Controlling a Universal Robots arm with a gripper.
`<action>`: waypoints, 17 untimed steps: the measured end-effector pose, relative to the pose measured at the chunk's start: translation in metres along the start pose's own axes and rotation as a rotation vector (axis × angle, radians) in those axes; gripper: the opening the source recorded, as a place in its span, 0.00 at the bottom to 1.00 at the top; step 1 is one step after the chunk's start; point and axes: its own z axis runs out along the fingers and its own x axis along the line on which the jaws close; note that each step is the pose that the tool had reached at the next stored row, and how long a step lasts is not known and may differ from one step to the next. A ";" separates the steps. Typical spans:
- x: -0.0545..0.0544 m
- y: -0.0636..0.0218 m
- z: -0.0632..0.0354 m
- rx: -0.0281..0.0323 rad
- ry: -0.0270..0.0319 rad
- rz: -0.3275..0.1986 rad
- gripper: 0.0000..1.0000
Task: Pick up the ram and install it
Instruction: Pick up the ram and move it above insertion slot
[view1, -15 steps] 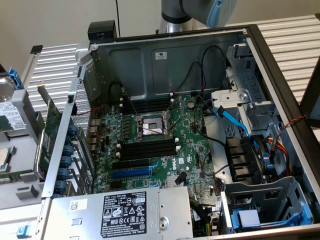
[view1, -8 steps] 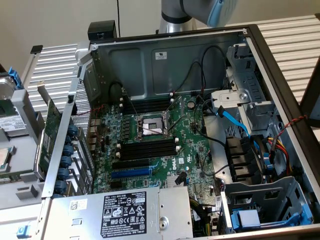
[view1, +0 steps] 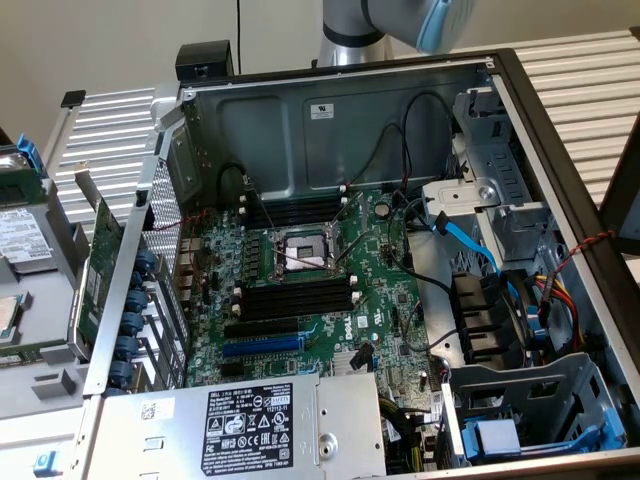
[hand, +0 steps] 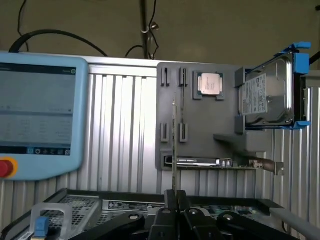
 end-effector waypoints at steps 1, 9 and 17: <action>0.000 -0.0028 -0.0020 -0.0016 -0.0002 0.000 0.12; 0.002 -0.0263 -0.0142 -0.0130 -0.0036 0.001 0.12; 0.003 -0.0507 -0.0215 -0.0287 -0.0059 0.002 0.12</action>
